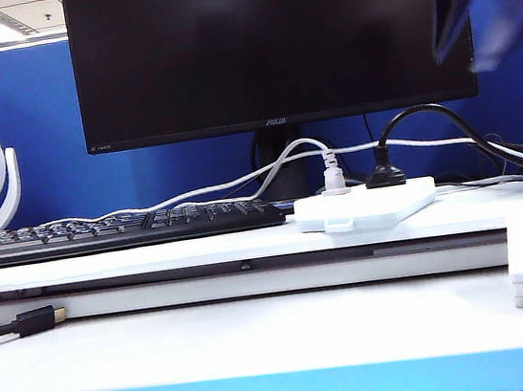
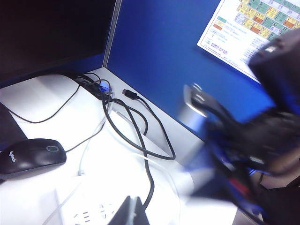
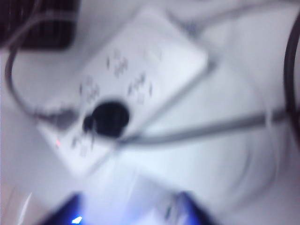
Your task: Unplug the white charger from the socket, then place it next to the socket.
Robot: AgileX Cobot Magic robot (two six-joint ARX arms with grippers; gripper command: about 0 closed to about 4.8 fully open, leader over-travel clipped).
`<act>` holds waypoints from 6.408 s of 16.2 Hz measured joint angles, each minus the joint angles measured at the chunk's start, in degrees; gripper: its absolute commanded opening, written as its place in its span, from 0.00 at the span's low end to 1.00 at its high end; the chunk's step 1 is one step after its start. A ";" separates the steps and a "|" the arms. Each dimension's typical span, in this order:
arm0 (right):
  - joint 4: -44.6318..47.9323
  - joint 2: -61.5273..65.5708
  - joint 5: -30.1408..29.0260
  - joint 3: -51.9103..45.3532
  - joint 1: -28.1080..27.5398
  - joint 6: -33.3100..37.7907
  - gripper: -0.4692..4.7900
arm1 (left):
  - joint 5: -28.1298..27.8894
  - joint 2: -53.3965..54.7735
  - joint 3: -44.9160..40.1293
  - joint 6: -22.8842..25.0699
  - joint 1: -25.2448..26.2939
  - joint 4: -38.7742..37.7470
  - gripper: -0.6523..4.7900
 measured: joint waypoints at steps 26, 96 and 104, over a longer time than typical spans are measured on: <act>-1.53 -0.85 1.11 -17.68 2.45 18.93 0.65 | 0.31 -0.02 0.00 0.00 0.00 0.04 0.11; 23.43 8.55 15.89 0.35 1.46 21.42 0.37 | 2.86 0.00 0.00 -0.02 0.02 0.63 0.11; 22.40 16.44 14.53 0.31 -1.68 20.87 0.37 | 2.86 0.00 0.00 -0.02 0.02 -0.20 0.11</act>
